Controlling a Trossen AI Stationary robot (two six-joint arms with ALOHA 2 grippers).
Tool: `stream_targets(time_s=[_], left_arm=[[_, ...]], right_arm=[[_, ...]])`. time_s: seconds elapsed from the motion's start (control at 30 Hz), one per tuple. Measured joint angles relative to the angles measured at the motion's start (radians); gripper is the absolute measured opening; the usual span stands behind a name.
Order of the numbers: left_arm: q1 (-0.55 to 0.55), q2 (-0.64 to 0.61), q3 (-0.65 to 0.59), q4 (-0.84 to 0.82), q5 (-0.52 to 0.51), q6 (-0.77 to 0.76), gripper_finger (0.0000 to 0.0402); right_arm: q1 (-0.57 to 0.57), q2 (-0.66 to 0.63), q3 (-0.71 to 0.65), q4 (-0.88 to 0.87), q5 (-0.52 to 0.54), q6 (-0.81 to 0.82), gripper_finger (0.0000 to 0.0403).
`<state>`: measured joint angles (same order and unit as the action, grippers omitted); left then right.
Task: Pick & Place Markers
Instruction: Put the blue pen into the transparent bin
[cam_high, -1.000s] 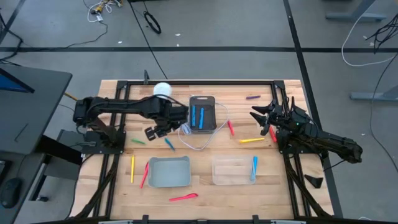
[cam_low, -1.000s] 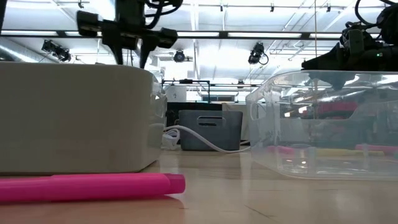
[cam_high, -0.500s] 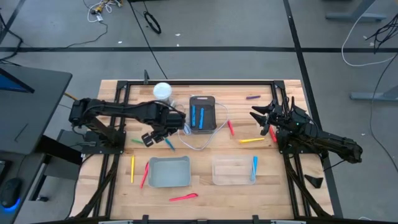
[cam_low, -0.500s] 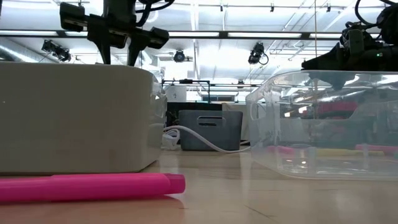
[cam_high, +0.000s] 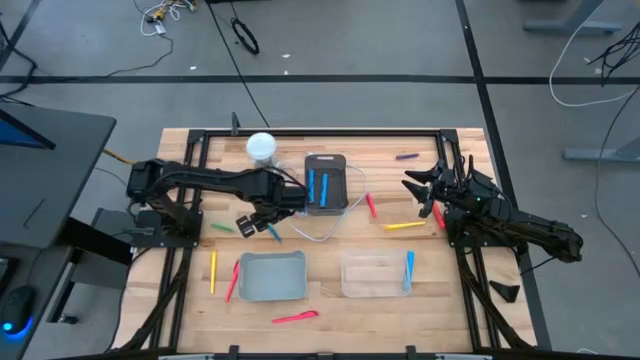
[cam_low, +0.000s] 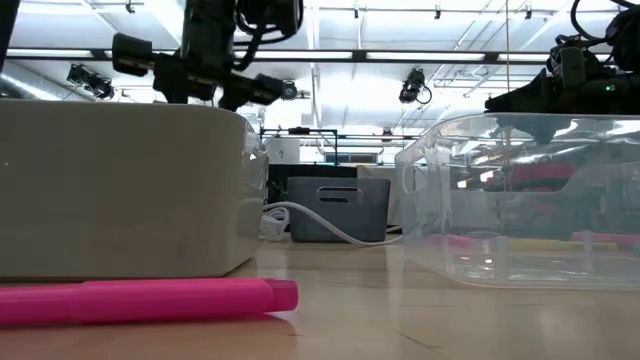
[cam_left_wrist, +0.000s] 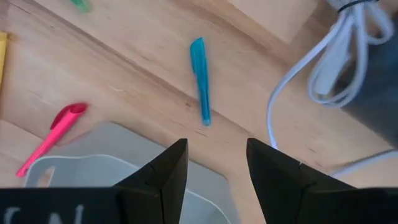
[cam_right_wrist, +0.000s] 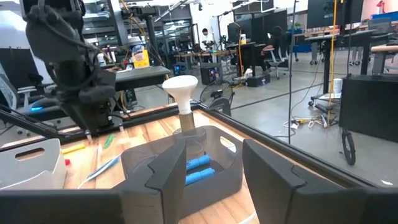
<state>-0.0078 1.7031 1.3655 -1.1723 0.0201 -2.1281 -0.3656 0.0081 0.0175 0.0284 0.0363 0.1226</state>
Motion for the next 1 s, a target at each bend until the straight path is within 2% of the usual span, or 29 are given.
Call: stream_targets(time_s=[0.1,0.3,0.8,1.0], left_arm=[[-0.001,0.019,-0.003,0.003,0.001,-0.004,0.0172],[0.0,0.019,-0.095,0.129,0.001,-0.012,0.0172],[0.004,0.03,-0.248,0.307,0.007,-0.041,0.0172],[0.003,0.092,-0.261,0.343,0.067,-0.029,0.0172]], right_arm=[[0.0,0.0,0.0,0.0,0.0,0.0,0.0159],[0.0,0.0,0.0,0.0,0.0,0.0,0.0159],[0.0,0.0,0.0,0.0,0.0,0.0,0.0159],[0.0,0.0,0.0,0.0,0.0,0.0,0.0159]])
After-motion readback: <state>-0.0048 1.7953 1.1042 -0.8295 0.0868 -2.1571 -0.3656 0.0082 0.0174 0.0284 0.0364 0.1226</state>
